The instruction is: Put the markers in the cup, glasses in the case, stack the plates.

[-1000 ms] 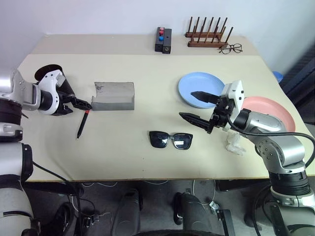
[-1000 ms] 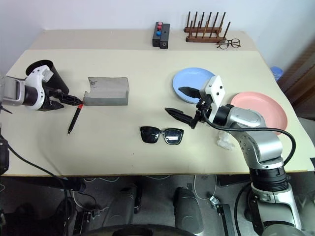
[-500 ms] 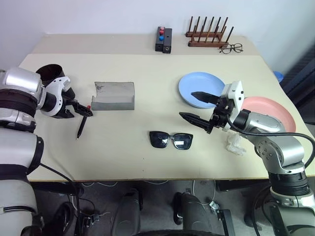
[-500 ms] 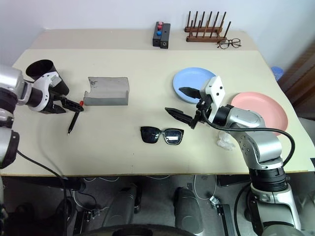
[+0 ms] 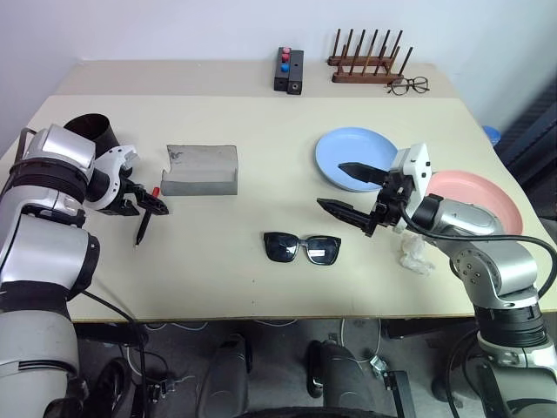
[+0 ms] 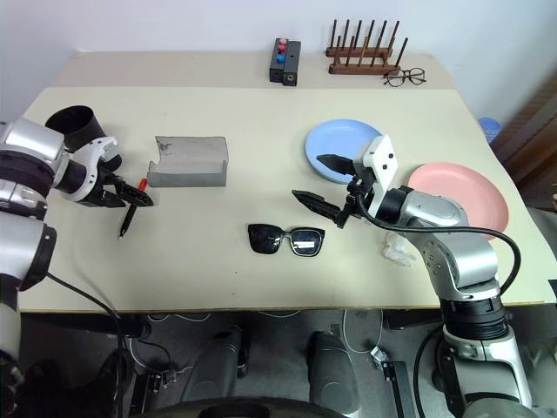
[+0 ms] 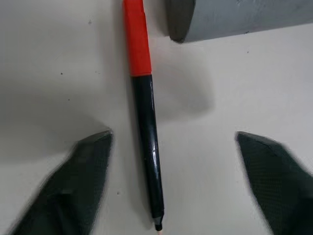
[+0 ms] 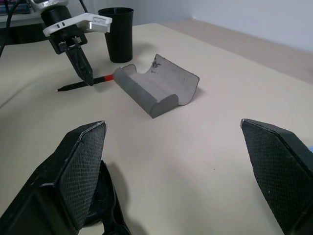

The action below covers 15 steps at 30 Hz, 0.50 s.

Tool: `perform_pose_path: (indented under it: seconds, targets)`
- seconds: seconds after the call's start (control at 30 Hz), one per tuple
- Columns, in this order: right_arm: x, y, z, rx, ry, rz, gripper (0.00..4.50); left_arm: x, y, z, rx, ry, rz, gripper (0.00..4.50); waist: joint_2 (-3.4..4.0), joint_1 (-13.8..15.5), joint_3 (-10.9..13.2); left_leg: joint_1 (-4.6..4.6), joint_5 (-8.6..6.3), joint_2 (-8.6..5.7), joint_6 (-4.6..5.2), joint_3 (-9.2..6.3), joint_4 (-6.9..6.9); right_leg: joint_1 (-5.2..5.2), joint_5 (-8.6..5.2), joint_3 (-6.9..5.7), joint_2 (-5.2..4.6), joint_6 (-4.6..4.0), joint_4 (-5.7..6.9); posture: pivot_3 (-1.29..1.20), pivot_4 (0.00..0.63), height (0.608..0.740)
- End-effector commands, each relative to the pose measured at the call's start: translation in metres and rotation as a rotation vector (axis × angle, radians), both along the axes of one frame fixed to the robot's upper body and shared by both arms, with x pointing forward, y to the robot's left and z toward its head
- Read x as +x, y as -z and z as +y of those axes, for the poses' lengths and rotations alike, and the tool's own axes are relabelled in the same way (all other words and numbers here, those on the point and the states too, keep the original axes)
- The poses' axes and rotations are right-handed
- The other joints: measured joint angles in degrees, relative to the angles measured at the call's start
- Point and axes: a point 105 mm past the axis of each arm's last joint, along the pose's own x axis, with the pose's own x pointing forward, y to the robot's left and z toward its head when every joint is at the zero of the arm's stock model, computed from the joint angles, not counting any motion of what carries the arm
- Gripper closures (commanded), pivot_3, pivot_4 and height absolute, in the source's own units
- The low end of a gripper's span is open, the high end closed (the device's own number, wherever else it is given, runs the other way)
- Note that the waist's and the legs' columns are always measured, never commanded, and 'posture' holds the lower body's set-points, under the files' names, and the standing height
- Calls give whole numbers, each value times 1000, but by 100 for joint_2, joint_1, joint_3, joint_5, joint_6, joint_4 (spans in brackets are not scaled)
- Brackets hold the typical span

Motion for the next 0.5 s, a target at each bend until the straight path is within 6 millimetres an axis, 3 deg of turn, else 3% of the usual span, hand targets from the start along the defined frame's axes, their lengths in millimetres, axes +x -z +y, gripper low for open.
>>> perform_pose_path:
  seconds: [0.03,0.1,0.17,0.5]
  targets:
    - [-6,-12,2,6,-11,-61,0,1,-8,2,-4,-7,-20,2392,0,-2,0,0,0,0,0,0,0,0,0,0,0,0,0,0,150,740]
    - [-6,-12,3,7,-11,-61,0,1,-7,2,-12,-11,-13,3258,0,-4,0,0,0,0,0,0,0,0,0,0,0,0,0,0,150,740]
    - [-6,-12,2,7,-9,-60,0,1,-5,1,-4,5,-8,4450,0,-2,0,0,0,0,0,-1,0,0,0,0,0,1,0,0,150,740]
    - [-5,-10,0,2,-5,-55,0,-3,-11,6,0,5,-6,4482,-1,-3,1,0,0,0,0,-1,1,0,2,0,0,3,1,0,150,740]
